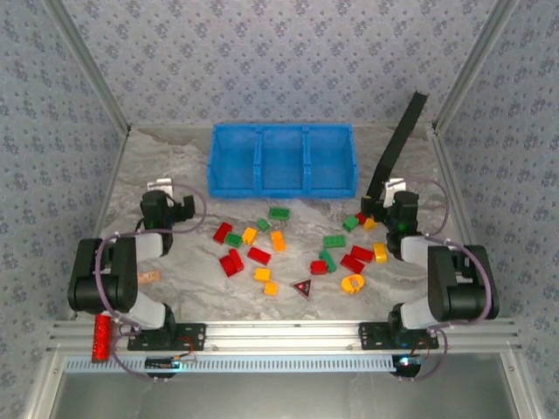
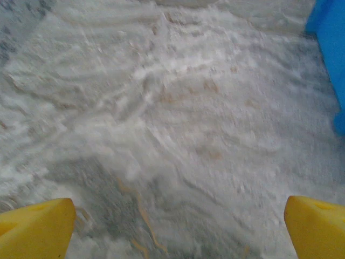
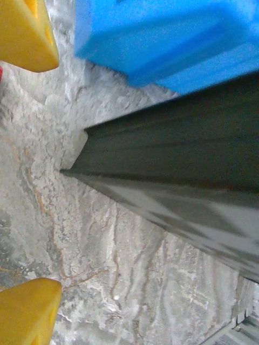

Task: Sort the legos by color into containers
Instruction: Pick up the lego from the middle-right of the table.

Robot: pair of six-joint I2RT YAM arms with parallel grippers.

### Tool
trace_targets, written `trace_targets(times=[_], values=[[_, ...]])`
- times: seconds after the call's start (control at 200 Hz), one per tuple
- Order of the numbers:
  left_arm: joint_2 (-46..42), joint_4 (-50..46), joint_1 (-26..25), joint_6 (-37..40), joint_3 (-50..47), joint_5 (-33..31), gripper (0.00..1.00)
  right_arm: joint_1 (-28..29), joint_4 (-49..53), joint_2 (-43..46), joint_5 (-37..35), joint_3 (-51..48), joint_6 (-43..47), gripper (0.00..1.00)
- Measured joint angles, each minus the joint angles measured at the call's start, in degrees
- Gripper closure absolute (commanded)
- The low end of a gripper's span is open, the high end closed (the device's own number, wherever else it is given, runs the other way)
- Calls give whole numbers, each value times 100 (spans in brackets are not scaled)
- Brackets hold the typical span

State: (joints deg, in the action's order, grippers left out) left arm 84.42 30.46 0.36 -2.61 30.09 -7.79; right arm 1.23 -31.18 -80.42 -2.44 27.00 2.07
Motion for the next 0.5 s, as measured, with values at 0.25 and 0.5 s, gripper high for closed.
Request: trace_targets(times=[0.25, 0.5], values=[[-1134, -1976, -319, -105, 1884, -380, 1, 621, 2518, 1390, -664, 1069, -1071, 2], [-1167, -3801, -579, -87, 3359, -4, 1, 321, 5139, 2251, -782, 1467, -2879, 16]])
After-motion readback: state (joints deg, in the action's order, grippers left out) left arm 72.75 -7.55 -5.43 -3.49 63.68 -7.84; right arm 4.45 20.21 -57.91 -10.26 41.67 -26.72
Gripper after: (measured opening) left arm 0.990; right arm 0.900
